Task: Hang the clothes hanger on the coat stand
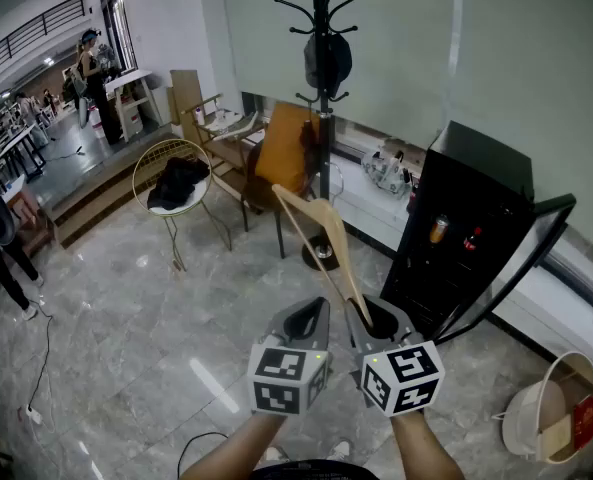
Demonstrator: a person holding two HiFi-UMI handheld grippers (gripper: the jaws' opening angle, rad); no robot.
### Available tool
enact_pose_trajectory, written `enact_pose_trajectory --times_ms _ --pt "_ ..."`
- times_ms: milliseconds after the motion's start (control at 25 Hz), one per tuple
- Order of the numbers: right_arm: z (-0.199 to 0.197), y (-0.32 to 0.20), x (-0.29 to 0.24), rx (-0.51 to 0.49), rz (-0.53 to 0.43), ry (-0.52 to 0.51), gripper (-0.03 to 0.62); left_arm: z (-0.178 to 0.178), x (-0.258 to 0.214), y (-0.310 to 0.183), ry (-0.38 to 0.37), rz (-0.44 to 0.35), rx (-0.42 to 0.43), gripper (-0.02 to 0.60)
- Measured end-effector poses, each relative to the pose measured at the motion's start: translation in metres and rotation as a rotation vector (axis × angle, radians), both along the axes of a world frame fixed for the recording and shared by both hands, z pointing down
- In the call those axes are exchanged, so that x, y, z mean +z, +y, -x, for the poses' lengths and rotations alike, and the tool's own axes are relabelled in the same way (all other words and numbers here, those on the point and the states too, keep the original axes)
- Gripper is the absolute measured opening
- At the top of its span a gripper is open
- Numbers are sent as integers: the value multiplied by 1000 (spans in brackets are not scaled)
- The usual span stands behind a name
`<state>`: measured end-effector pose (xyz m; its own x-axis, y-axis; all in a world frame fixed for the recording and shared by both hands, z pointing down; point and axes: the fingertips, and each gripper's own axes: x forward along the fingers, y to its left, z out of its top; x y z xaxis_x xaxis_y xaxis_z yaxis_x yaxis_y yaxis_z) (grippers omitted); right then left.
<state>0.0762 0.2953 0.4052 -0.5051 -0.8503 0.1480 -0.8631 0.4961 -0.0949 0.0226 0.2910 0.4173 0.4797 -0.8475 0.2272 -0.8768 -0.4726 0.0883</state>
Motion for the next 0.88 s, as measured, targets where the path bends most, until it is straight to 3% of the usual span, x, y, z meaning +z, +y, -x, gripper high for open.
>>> enact_pose_trajectory --times_ms 880 --pt "-60 -40 5 -66 6 -52 54 -59 1 -41 2 -2 -47 5"
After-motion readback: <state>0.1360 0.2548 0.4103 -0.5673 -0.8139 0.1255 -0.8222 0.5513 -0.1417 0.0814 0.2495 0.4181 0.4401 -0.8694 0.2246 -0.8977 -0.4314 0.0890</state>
